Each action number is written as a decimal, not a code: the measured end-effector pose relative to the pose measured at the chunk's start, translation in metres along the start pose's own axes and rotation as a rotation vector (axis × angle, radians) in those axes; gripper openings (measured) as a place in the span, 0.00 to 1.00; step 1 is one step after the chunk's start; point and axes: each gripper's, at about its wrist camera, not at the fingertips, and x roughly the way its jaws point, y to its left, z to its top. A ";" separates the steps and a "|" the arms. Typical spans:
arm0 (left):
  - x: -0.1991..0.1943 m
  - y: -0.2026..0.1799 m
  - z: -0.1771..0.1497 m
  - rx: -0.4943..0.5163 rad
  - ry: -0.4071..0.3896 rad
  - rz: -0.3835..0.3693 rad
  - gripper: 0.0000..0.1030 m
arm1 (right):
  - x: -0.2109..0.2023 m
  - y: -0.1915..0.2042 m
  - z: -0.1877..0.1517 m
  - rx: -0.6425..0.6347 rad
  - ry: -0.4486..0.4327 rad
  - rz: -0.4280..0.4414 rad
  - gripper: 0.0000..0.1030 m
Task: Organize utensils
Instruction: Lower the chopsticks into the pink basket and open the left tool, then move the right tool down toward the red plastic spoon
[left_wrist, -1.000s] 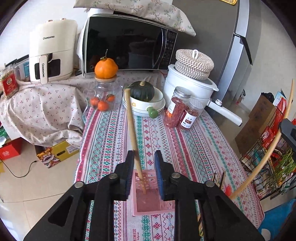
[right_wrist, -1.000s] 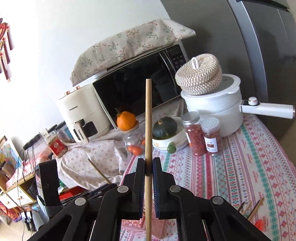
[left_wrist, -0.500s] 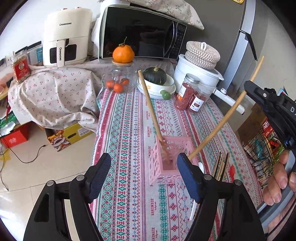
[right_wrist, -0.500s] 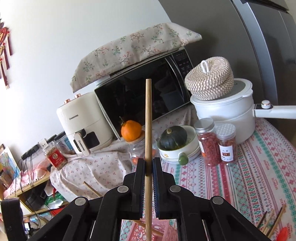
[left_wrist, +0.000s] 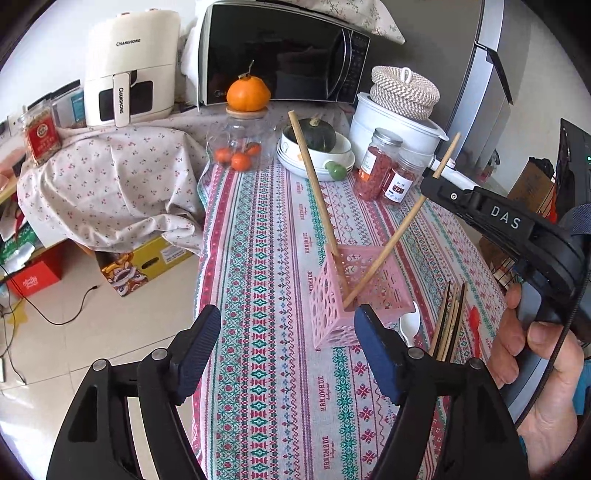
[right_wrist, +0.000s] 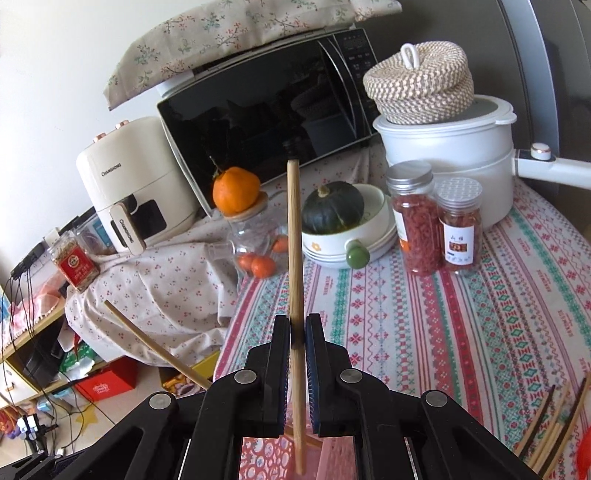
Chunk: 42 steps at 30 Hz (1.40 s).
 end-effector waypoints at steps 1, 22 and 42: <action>-0.001 -0.001 0.000 0.003 -0.001 -0.002 0.75 | 0.001 -0.001 0.000 0.002 0.004 -0.004 0.10; -0.010 -0.046 -0.009 0.081 0.017 -0.051 0.83 | -0.095 -0.030 0.010 -0.247 -0.090 -0.106 0.96; 0.005 -0.128 -0.025 0.196 0.063 -0.069 1.00 | -0.110 -0.150 -0.008 -0.062 0.179 -0.316 1.00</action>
